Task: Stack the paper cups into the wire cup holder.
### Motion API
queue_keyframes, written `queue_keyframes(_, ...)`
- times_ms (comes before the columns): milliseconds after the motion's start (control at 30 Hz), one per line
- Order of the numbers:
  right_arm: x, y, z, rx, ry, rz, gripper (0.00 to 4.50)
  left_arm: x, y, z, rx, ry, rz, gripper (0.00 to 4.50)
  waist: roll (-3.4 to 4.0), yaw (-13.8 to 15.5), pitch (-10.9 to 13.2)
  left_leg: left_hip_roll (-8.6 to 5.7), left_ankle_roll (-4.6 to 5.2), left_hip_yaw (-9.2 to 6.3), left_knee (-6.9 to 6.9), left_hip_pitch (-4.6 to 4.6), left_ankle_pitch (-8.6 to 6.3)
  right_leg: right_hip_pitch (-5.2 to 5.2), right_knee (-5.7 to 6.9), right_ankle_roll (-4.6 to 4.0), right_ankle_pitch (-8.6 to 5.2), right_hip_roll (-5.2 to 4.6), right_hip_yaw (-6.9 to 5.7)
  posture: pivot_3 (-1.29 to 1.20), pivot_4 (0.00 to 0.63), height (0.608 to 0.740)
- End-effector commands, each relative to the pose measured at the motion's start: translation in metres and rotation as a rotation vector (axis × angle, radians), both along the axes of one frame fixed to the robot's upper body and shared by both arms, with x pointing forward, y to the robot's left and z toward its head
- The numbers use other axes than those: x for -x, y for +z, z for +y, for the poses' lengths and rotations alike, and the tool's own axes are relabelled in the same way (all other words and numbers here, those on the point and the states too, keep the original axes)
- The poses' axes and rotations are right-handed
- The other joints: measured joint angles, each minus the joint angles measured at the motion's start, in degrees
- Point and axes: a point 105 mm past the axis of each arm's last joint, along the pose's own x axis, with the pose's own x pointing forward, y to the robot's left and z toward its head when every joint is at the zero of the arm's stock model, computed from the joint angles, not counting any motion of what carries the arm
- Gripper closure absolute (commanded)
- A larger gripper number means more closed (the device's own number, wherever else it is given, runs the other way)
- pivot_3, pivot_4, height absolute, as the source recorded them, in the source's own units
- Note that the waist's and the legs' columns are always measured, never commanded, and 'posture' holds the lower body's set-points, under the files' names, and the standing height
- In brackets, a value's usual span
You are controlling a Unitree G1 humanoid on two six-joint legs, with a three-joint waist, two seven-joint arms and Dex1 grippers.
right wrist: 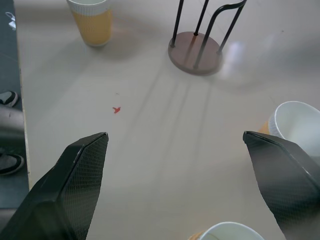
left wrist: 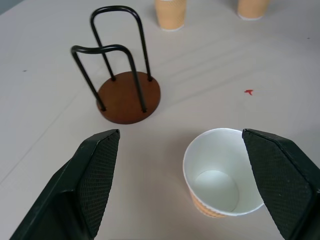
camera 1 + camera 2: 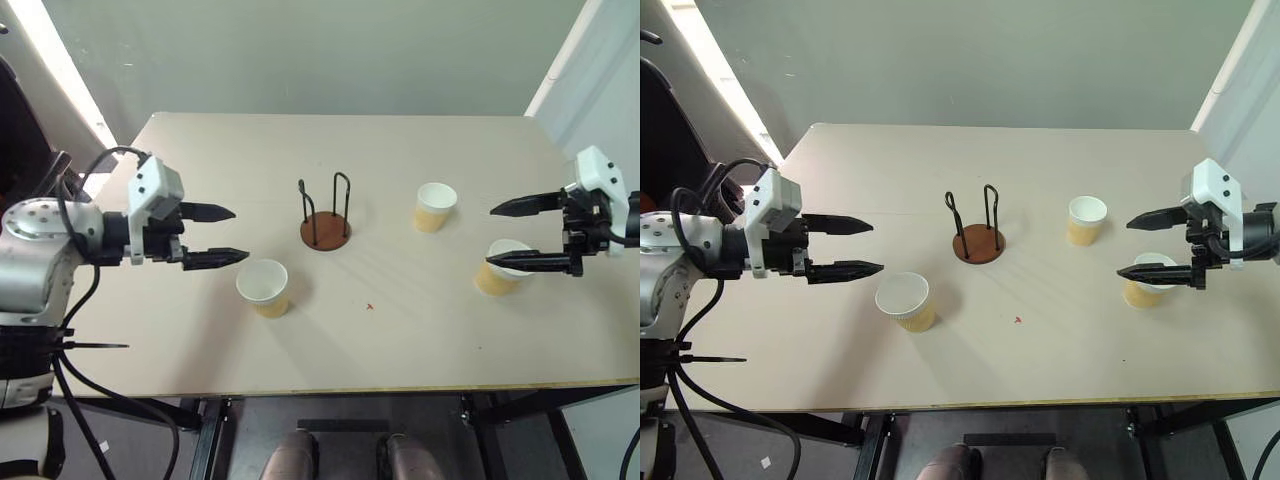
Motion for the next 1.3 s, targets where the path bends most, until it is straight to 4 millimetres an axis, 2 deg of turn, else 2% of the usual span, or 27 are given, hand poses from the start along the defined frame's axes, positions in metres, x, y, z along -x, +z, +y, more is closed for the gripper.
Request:
queue_keyframes(33,0.001,0.012,0.001,0.004,0.007,-0.054,0.0,0.002,0.015,0.001,0.002,0.005,-0.057,0.31,0.0,0.0,0.0,0.0,0.02,0.0,0.01,0.0,0.0,0.0,0.01,0.0,0.0,0.0,0.0,0.0,0.15,0.74)
queue_keyframes(200,0.002,0.015,0.009,-0.024,0.025,-0.061,0.0,-0.013,0.017,-0.01,0.029,0.011,-0.095,0.31,0.0,0.1,0.0,0.0,0.09,-0.01,0.02,0.0,0.01,0.03,0.05,-0.01,0.0,-0.01,-0.03,0.0,0.15,0.74)
queue_keyframes(267,0.005,0.017,0.018,-0.042,0.047,-0.07,0.0,-0.024,0.016,-0.021,0.04,0.024,-0.121,0.31,0.0,0.1,0.0,-0.01,0.1,0.0,0.04,0.0,0.02,0.03,0.04,-0.07,-0.02,-0.02,-0.03,0.0,0.15,0.74)
queue_keyframes(433,0.009,0.021,0.055,-0.123,0.06,-0.124,0.0,-0.055,0.004,-0.045,0.048,0.083,-0.133,0.31,-0.01,0.1,0.0,-0.02,0.14,0.03,0.13,0.03,0.09,0.11,0.04,0.24,0.19,-0.04,-0.04,0.0,0.15,0.74)
queue_keyframes(500,0.002,0.02,0.071,-0.159,0.003,-0.16,0.0,-0.063,-0.005,-0.055,0.03,0.081,-0.112,0.31,-0.02,0.0,0.0,-0.01,0.1,0.02,0.12,0.02,0.14,0.1,0.03,0.32,0.24,-0.04,-0.04,0.0,0.15,0.74)
queue_keyframes(667,-0.001,0.016,0.091,-0.202,-0.057,-0.195,0.0,-0.083,-0.016,-0.072,0.008,0.114,-0.08,0.31,-0.06,0.1,0.0,-0.01,0.02,0.01,0.14,0.01,0.24,0.08,-0.02,0.44,0.31,-0.03,-0.05,0.0,0.15,0.74)
queue_keyframes(800,0.004,0.017,0.098,-0.221,-0.058,-0.199,0.0,-0.096,-0.016,-0.085,0.037,0.139,-0.076,0.31,-0.07,0.5,0.0,-0.05,0.04,0.02,0.15,-0.05,0.25,0.1,-0.13,0.49,0.34,-0.09,-0.06,0.0,0.15,0.74)
queue_keyframes(1000,0.007,0.019,0.095,-0.21,-0.076,-0.216,0.0,-0.106,-0.024,-0.109,0.064,0.126,-0.046,0.31,-0.11,0.5,0.1,-0.1,0.0,0.04,0.2,-0.08,0.31,0.12,-0.2,0.59,0.36,-0.1,-0.03,0.0,0.15,0.74)
queue_keyframes(1100,0.008,0.02,0.094,-0.209,-0.082,-0.224,0.0,-0.109,-0.022,-0.113,0.079,0.132,-0.042,0.87,-0.12,0.6,0.1,-0.1,-0.03,0.04,0.17,-0.07,0.49,0.11,-0.2,0.62,0.36,-0.09,-0.03,0.0,0.15,0.74)
queue_keyframes(1300,0.008,0.022,0.092,-0.213,-0.098,-0.237,0.0,-0.113,-0.02,-0.12,0.092,0.12,-0.041,3.01,-0.13,0.6,0.1,-0.1,-0.02,0.06,0.15,-0.07,0.54,0.11,-0.2,0.69,0.39,-0.09,-0.01,0.0,0.15,0.74)
